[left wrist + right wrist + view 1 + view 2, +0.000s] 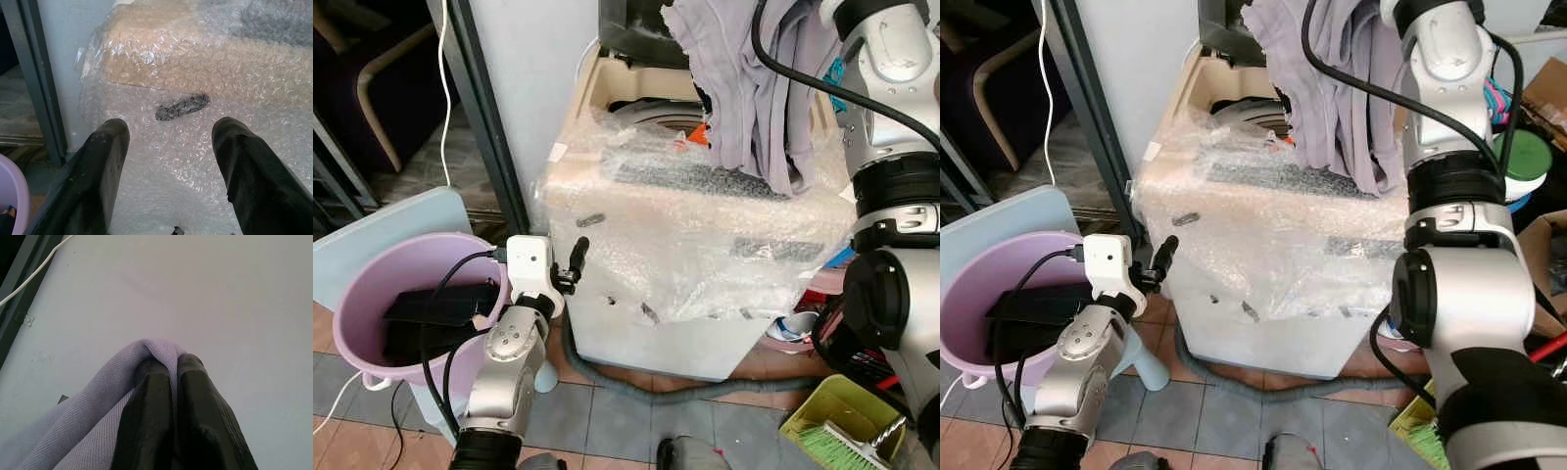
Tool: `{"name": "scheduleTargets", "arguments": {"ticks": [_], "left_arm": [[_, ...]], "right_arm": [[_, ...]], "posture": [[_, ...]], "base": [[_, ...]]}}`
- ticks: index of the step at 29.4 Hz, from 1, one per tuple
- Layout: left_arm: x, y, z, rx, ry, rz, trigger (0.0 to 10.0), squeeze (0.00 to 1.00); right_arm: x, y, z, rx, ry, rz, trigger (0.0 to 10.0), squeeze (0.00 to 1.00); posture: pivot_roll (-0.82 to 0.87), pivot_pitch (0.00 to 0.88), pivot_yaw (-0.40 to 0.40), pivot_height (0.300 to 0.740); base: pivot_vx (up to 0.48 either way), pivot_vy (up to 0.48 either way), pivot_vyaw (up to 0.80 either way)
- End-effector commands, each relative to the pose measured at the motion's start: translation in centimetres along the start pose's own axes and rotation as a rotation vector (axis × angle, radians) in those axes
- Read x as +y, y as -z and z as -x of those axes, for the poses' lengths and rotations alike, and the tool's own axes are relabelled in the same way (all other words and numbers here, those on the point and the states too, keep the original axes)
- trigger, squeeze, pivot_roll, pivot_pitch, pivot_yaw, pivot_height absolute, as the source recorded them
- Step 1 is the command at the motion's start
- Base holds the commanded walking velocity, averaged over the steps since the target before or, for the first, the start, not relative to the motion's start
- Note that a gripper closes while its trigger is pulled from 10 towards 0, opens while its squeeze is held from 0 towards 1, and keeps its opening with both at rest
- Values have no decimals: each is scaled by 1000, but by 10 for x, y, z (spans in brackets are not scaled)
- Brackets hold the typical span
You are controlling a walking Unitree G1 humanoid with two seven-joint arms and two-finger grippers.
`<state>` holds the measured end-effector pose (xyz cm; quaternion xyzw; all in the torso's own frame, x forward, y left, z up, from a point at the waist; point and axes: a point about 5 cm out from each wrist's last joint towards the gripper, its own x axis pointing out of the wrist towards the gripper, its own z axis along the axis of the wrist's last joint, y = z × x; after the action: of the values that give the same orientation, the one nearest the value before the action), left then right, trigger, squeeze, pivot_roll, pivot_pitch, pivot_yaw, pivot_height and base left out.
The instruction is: Clothes washing
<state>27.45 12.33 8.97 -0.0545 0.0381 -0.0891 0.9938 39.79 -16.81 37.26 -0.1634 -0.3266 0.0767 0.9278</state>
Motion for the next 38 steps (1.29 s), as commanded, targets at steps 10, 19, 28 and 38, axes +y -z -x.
{"name": "scheduleTargets", "arguments": {"ticks": [10, 19, 28, 38], "left_arm": [[-2, -6, -1, -8, 11, -20, 10000, 0], [-6, -7, -1, -5, 23, -6, 10000, 0], [-6, -4, 2, 4, 23, 10, 10000, 0], [-7, 0, 1, 32, 3, 1, 10000, 0]], "right_arm": [[19, -2, -5, -54, -104, -40, 10000, 0], [27, -3, -7, -78, -140, -58, 10000, 0], [7, 14, -7, 98, 29, 3, 10000, 0], [-7, 93, 40, 680, 172, -269, 10000, 1000]], "posture": [[-31, 30, -1, 740], [-28, 35, -5, 740], [-29, 40, -16, 740], [-26, 34, -23, 740]], "base": [[318, 0, 0], [275, 0, 606], [225, 0, 118], [0, 0, 0]]}}
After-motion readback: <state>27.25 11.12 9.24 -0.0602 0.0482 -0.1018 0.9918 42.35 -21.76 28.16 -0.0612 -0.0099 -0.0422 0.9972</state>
